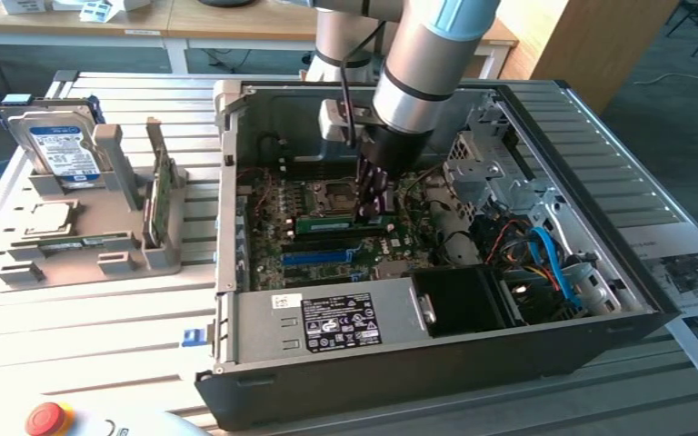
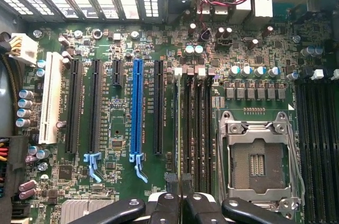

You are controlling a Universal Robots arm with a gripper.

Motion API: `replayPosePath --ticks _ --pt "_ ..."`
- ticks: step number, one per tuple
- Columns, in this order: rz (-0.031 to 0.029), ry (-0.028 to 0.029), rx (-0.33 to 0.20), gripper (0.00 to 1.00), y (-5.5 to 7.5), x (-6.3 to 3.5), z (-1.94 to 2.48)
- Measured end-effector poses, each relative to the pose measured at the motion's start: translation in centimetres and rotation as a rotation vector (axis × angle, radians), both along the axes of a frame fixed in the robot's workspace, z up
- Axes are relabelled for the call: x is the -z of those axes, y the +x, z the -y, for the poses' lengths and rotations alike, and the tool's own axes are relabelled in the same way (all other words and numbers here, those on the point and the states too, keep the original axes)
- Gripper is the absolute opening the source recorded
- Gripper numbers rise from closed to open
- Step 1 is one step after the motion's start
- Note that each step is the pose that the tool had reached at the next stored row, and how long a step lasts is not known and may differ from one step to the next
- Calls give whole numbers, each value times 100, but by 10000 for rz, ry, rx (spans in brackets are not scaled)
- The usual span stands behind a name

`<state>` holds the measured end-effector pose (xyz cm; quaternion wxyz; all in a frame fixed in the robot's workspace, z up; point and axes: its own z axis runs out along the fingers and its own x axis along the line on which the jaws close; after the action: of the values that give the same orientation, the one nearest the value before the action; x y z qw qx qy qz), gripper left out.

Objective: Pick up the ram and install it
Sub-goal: 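Insert the ram into the slot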

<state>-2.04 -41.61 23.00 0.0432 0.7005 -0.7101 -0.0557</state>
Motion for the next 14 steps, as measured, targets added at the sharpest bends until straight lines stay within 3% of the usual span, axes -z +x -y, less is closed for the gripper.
replayPosePath --ticks 14 --pt "-1 -1 40 12 -19 1 -3"
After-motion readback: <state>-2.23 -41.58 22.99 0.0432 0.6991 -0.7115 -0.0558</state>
